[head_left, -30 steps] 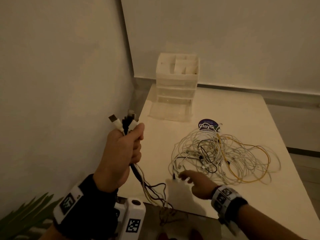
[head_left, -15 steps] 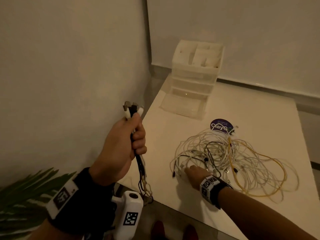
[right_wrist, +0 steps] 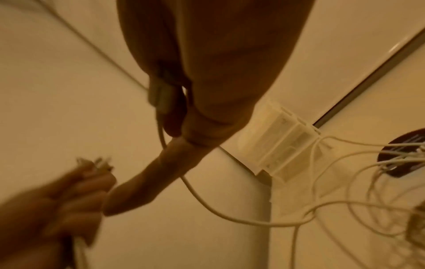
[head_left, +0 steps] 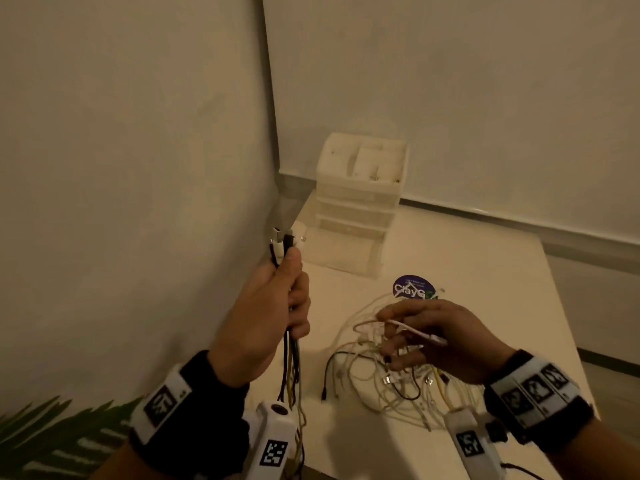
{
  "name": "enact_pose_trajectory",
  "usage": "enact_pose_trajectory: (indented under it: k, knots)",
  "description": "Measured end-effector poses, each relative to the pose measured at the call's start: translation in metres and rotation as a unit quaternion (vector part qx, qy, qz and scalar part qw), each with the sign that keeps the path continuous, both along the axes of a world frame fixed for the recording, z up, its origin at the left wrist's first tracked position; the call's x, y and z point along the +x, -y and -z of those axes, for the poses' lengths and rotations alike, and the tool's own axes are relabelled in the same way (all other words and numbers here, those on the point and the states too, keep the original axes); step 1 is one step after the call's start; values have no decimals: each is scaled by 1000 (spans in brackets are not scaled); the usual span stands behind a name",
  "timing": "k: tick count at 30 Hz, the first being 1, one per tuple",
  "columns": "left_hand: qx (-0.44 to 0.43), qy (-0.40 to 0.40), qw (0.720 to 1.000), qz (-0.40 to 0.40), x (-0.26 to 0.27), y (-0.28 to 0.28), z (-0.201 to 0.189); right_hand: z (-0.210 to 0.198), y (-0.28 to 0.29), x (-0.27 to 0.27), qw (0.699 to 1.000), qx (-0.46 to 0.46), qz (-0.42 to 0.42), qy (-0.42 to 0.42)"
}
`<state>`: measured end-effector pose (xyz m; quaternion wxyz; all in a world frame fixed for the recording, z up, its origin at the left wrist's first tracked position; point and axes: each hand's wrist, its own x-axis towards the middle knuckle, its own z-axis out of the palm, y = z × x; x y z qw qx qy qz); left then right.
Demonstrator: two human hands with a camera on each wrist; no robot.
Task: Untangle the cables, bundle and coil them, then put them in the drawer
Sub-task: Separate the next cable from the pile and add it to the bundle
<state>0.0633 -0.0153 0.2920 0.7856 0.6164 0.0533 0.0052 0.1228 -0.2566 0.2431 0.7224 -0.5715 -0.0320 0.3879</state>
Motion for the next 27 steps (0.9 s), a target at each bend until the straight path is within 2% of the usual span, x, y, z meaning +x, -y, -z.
enact_pose_trajectory:
  k: [2, 4, 6, 9, 11, 12, 14, 16, 17, 23, 27]
  knots:
    - [-27, 10, 999, 41, 7, 5, 0, -15, 10, -9, 998, 69, 4, 5]
    - [-51, 16, 995, 78, 15, 11, -1, -26, 16, -17, 993, 94, 13, 71]
    - [-63, 18, 992, 109, 22, 17, -1, -32, 16, -21, 984, 74, 70, 145]
    - [-70, 19, 987, 140, 30, 28, -3, -36, 4, -24, 944, 10, 219, 245]
    - [-63, 28, 986, 150, 34, 36, -4, -41, -12, -31, 939, 13, 252, 234]
    - [-50, 40, 986, 152, 35, 41, -3, -41, -20, -36, 939, -4, 248, 239]
    - [-21, 64, 985, 156, 36, 48, -3, -42, -35, -46, 923, -95, 211, 308]
    - [9, 83, 984, 156, 36, 54, -2, -39, -48, -53, 879, -187, 181, 399]
    - [24, 85, 984, 152, 35, 57, -3, -38, -53, -55, 864, -204, 188, 419]
    - [79, 73, 988, 115, 36, 72, 4, -32, -58, -54, 816, -292, 202, 457]
    - [69, 69, 990, 103, 40, 68, 6, -17, -54, -55, 809, -302, 202, 461]
